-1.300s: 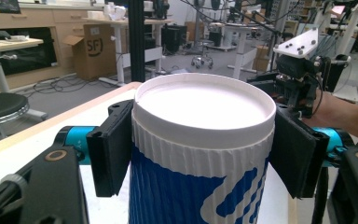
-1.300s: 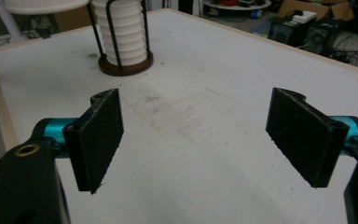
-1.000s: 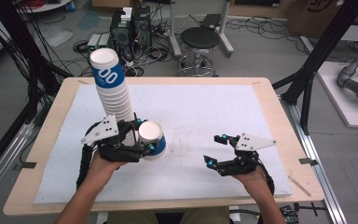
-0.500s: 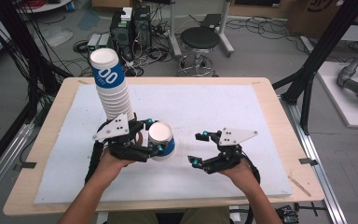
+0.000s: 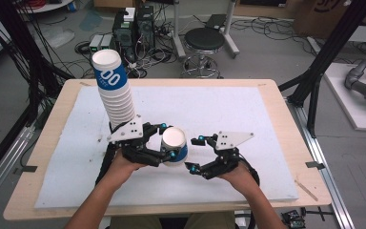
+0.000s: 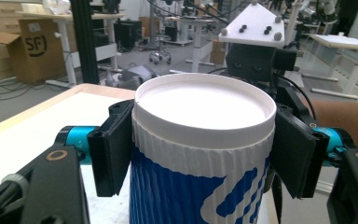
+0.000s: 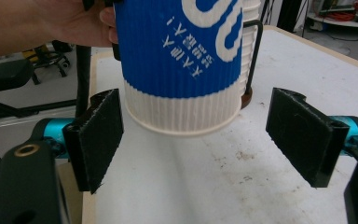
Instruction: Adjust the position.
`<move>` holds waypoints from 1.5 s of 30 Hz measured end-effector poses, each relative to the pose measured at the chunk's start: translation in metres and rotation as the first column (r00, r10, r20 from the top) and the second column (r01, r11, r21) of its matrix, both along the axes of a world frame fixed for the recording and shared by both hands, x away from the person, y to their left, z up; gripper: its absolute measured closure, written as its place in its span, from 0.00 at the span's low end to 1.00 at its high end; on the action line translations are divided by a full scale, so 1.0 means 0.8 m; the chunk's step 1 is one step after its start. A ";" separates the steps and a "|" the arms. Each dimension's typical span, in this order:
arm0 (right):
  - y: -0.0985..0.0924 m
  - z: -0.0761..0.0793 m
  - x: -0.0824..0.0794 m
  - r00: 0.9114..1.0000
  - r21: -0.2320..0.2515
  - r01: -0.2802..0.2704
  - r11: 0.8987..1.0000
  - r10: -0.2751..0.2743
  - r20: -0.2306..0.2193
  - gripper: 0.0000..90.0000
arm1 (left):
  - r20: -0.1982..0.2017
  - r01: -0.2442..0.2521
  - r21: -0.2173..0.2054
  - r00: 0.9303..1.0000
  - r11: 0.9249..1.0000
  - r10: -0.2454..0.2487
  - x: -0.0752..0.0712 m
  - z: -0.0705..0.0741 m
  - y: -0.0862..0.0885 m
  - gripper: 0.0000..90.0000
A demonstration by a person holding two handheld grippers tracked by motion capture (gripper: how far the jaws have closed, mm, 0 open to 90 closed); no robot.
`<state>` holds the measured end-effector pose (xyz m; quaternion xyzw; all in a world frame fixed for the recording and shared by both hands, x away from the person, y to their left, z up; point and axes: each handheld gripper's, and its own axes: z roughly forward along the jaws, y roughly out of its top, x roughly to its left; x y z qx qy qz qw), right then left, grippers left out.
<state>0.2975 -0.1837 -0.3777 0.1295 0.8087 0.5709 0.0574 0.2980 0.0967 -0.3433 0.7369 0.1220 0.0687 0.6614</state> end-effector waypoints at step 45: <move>-0.006 0.016 0.004 0.996 -0.142 -0.071 0.987 0.078 0.039 0.35 | -0.080 0.024 0.046 0.997 0.999 -0.021 0.000 -0.007 -0.008 0.15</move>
